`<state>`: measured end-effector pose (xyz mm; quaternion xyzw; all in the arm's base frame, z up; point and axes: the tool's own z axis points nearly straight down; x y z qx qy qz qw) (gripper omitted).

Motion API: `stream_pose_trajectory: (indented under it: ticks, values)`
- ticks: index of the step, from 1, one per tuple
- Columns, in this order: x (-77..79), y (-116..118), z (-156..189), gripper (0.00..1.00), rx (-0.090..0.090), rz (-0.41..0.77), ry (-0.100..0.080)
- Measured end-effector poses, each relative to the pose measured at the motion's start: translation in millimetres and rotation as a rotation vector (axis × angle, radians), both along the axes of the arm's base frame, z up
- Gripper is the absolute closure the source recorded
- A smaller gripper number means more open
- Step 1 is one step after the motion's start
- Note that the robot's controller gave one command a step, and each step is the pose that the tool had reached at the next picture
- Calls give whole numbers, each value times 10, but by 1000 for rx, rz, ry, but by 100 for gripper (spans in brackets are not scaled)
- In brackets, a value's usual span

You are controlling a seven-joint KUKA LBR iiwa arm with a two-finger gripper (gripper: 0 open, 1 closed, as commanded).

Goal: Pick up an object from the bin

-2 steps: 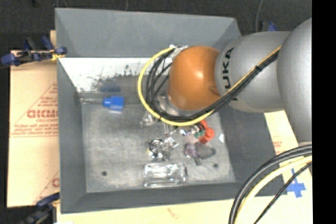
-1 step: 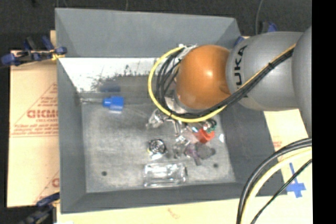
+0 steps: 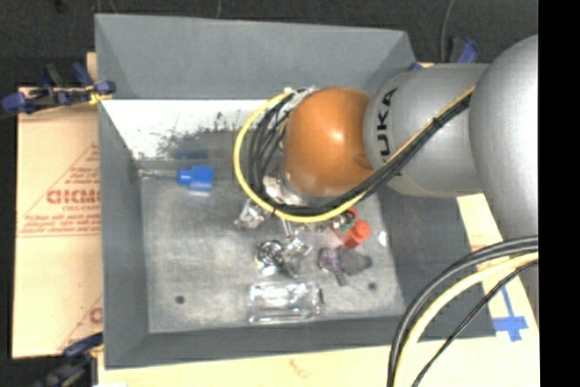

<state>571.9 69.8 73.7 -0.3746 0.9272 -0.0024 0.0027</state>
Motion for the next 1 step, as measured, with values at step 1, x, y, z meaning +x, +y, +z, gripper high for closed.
stream_pose_trajectory:
  ticks: [1]
  values:
    - [18,-12,21,0,3,-7,1]
